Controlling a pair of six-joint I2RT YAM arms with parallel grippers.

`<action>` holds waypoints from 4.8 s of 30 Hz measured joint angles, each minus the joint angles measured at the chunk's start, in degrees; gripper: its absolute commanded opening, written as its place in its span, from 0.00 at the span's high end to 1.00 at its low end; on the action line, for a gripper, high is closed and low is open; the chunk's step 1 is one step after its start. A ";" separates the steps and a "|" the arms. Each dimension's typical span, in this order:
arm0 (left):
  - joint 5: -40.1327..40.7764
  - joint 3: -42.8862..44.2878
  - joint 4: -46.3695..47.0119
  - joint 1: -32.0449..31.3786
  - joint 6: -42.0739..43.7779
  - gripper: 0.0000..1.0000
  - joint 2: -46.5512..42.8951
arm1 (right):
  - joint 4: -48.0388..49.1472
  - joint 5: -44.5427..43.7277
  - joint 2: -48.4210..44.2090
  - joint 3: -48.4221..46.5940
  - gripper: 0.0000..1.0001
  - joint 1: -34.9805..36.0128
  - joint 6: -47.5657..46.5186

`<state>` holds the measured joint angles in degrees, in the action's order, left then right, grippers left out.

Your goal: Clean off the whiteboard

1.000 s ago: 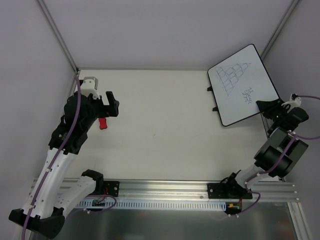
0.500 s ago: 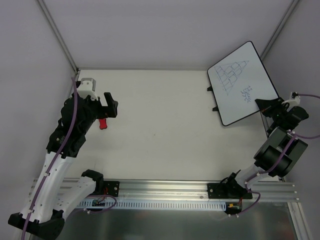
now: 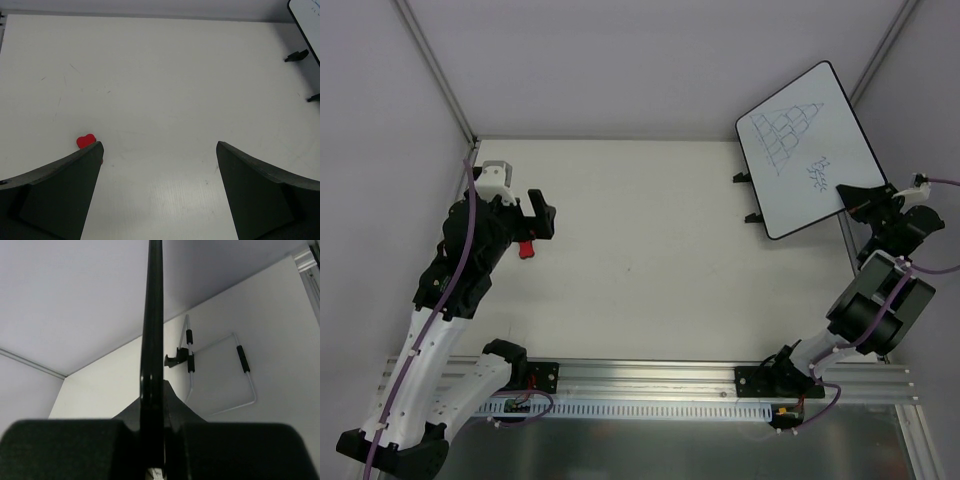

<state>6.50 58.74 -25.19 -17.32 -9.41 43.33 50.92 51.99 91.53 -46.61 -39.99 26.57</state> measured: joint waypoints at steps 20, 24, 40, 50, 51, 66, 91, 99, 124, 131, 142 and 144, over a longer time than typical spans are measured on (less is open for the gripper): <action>4.59 -3.98 0.22 0.00 -2.47 0.01 -0.17 | 6.03 2.91 -4.79 -0.74 1.00 12.74 7.45; 7.39 -6.67 0.48 0.00 -5.07 0.01 -0.17 | 6.27 3.37 -6.60 2.78 1.00 20.63 6.64; 14.45 -13.27 0.83 2.12 -15.30 0.01 10.64 | 5.75 2.29 -4.33 7.08 1.00 37.42 1.33; 12.98 -9.75 1.05 11.41 -19.76 0.09 30.73 | 5.84 1.20 -3.80 7.17 1.00 37.64 -0.28; 12.87 -8.81 1.05 11.43 -19.74 0.10 33.09 | 5.86 1.20 -3.76 7.28 1.00 37.70 -0.39; 7.78 1.22 2.47 16.63 -14.45 0.35 50.38 | 5.46 1.51 -3.50 9.94 1.00 38.51 -1.60; 0.87 1.88 5.14 19.67 -10.01 0.78 56.81 | 5.44 1.64 -2.62 10.88 1.00 38.64 -1.79; -2.16 2.36 5.18 18.71 -8.72 0.89 56.59 | 5.44 1.66 -2.34 10.88 1.00 39.47 -1.79; -12.28 19.78 21.51 0.76 4.17 0.88 62.99 | 2.21 -2.62 -2.64 13.09 1.00 47.87 -1.51; -12.26 20.79 24.06 -6.73 8.02 0.86 63.08 | 0.85 -4.26 -2.89 12.81 1.00 48.17 -0.46; -10.23 18.82 31.15 -11.67 7.76 0.90 62.29 | 0.22 -6.29 -2.89 12.44 1.00 49.29 -0.02; -9.42 18.91 31.69 -11.13 7.30 0.89 62.45 | 0.17 -6.73 -2.89 12.44 1.00 49.66 -0.04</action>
<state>-2.92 77.65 6.50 -28.45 -2.11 105.78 51.09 45.25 88.64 -34.17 9.67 26.52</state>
